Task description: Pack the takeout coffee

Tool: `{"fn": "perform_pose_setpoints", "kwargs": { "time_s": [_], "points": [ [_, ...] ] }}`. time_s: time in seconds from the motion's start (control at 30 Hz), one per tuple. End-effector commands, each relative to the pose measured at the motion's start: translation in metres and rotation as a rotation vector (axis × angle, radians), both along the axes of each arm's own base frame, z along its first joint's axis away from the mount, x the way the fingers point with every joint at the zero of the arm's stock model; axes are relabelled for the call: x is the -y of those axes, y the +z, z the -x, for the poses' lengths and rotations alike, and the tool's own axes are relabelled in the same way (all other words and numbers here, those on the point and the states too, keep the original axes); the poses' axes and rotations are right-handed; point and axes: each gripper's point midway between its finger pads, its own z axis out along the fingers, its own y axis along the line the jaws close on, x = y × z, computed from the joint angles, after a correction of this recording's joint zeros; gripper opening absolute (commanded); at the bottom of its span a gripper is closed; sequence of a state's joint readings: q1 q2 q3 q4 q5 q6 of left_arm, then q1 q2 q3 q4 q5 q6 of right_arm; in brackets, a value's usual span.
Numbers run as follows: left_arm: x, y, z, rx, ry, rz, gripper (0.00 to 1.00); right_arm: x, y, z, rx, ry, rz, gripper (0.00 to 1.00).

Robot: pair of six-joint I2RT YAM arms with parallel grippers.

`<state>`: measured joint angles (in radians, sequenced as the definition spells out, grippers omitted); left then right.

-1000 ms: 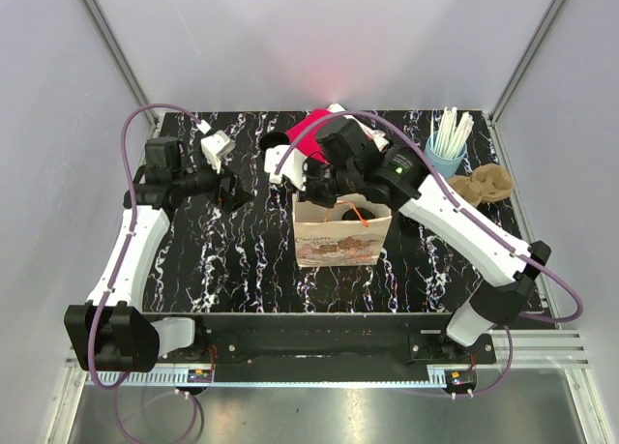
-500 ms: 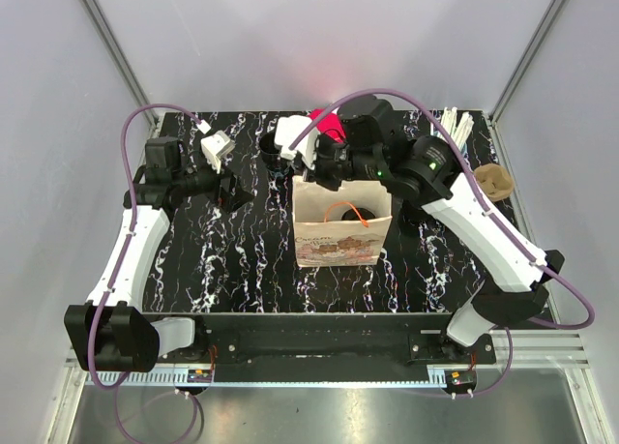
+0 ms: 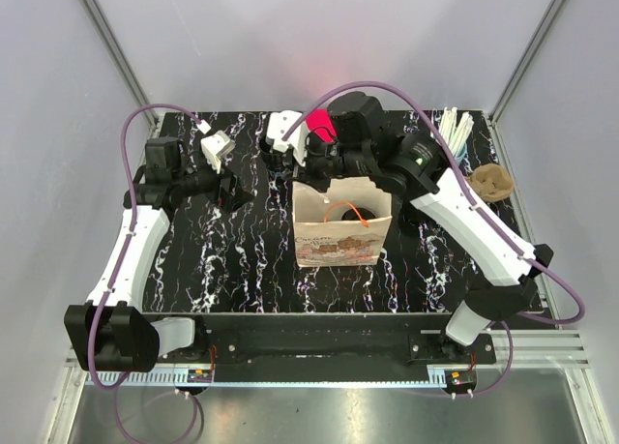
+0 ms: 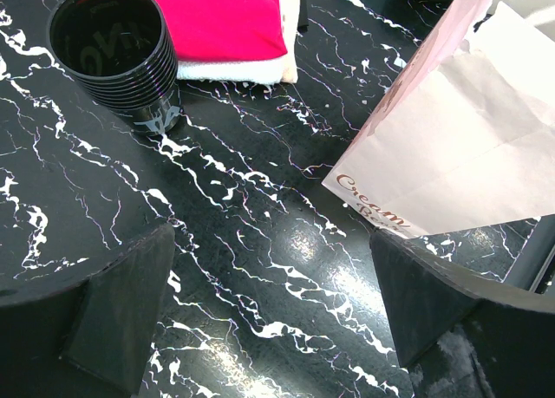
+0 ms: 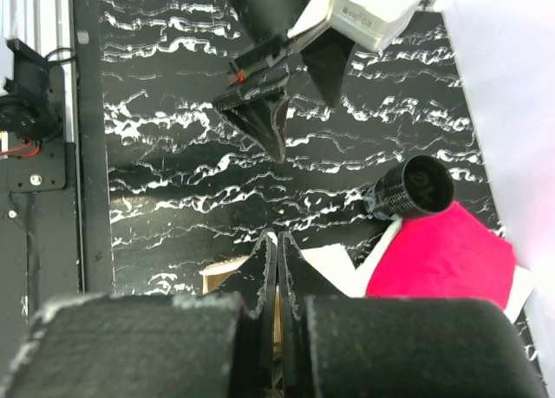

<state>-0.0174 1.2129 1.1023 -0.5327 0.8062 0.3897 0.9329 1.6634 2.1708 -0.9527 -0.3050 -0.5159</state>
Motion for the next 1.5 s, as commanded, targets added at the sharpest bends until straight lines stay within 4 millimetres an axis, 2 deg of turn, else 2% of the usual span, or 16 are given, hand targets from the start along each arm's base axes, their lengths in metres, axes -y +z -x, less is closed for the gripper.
{"fn": "perform_pose_setpoints", "kwargs": {
  "time_s": [0.0, 0.27, 0.33, 0.4, 0.73, 0.8, 0.97, 1.03, 1.07, 1.1, 1.13, 1.17, 1.2, 1.27, 1.37, 1.47],
  "points": [
    [0.003, 0.012, 0.000, 0.043, -0.032, 0.019, 0.99, -0.002, -0.006, -0.004, -0.006, 0.008, -0.025, 0.00],
    [0.002, 0.011, 0.000, 0.039, -0.030, 0.020, 0.99, 0.005, -0.031, -0.012, -0.042, 0.022, -0.011, 0.01],
    [0.002, 0.012, 0.001, 0.040, -0.030, 0.020, 0.99, 0.009, -0.033, -0.011, -0.043, 0.026, -0.008, 0.16],
    [0.003, 0.012, 0.000, 0.043, -0.031, 0.021, 0.99, 0.013, -0.030, -0.009, -0.037, 0.029, -0.015, 0.27],
    [0.002, 0.011, 0.000, 0.039, -0.030, 0.020, 0.99, 0.033, 0.001, 0.002, 0.018, 0.014, -0.036, 0.39],
    [0.002, 0.012, 0.000, 0.039, -0.030, 0.020, 0.99, 0.041, 0.007, -0.002, 0.045, -0.022, -0.031, 0.46],
    [0.002, 0.013, 0.001, 0.040, -0.027, 0.017, 0.99, 0.071, 0.019, -0.012, 0.147, -0.147, -0.012, 0.78],
    [0.001, 0.015, 0.001, 0.046, -0.024, 0.015, 0.99, 0.083, 0.014, -0.019, 0.174, -0.214, 0.008, 0.90],
    [0.001, 0.017, 0.000, 0.050, -0.021, 0.014, 0.99, 0.092, 0.026, -0.019, 0.209, -0.241, -0.023, 1.00],
    [0.001, 0.017, 0.000, 0.047, -0.017, 0.017, 0.99, 0.098, 0.018, -0.025, 0.213, -0.277, -0.009, 1.00],
    [0.000, 0.018, -0.001, 0.048, -0.010, 0.014, 0.99, 0.108, 0.019, -0.033, 0.234, -0.337, -0.005, 1.00],
    [-0.001, 0.019, -0.002, 0.049, -0.003, 0.012, 0.99, 0.116, 0.030, -0.035, 0.263, -0.369, -0.043, 1.00],
    [-0.001, 0.022, -0.003, 0.049, 0.006, 0.016, 0.99, 0.128, 0.024, -0.046, 0.269, -0.431, -0.027, 1.00],
    [-0.004, 0.025, -0.006, 0.054, 0.033, 0.006, 0.99, 0.145, 0.031, -0.058, 0.296, -0.519, -0.047, 1.00],
    [-0.012, 0.036, -0.013, 0.080, 0.107, 0.005, 0.99, 0.170, 0.025, -0.081, 0.290, -0.649, -0.031, 1.00],
    [-0.018, 0.058, -0.020, 0.152, 0.179, 0.018, 0.99, 0.200, 0.021, -0.104, 0.272, -0.779, -0.028, 1.00]
  ]
}}
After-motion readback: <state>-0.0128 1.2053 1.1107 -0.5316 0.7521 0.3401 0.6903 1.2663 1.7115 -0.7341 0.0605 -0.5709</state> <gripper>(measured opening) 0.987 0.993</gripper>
